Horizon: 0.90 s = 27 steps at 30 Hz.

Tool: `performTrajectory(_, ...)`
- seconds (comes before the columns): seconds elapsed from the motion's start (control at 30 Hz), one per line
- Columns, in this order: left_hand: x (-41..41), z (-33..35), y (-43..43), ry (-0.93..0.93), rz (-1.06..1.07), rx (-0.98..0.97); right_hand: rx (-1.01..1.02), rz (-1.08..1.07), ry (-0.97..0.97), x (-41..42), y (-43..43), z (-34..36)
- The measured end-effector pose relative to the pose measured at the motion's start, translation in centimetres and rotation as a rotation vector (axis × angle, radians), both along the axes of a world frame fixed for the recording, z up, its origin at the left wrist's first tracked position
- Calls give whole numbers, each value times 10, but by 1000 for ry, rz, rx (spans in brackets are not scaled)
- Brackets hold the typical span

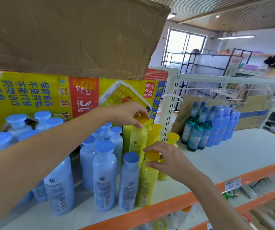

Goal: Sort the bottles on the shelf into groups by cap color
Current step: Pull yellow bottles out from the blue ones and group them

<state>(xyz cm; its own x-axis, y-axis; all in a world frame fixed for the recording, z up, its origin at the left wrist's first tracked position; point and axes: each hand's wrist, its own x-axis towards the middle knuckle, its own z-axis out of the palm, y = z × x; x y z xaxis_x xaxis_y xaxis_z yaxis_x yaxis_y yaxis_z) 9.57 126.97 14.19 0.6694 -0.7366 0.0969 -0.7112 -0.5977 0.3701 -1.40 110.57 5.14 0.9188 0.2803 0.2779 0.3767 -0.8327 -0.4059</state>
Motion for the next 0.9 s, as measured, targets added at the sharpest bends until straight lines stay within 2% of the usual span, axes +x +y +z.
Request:
performTrajectory(0.37,2,-26,-23,51,-69,95,42,-122,-26,-3,-21,5)
performTrajectory(0.9,-3,-53,-40,81,-129,115,-10,-231,-31,6,-34,1)
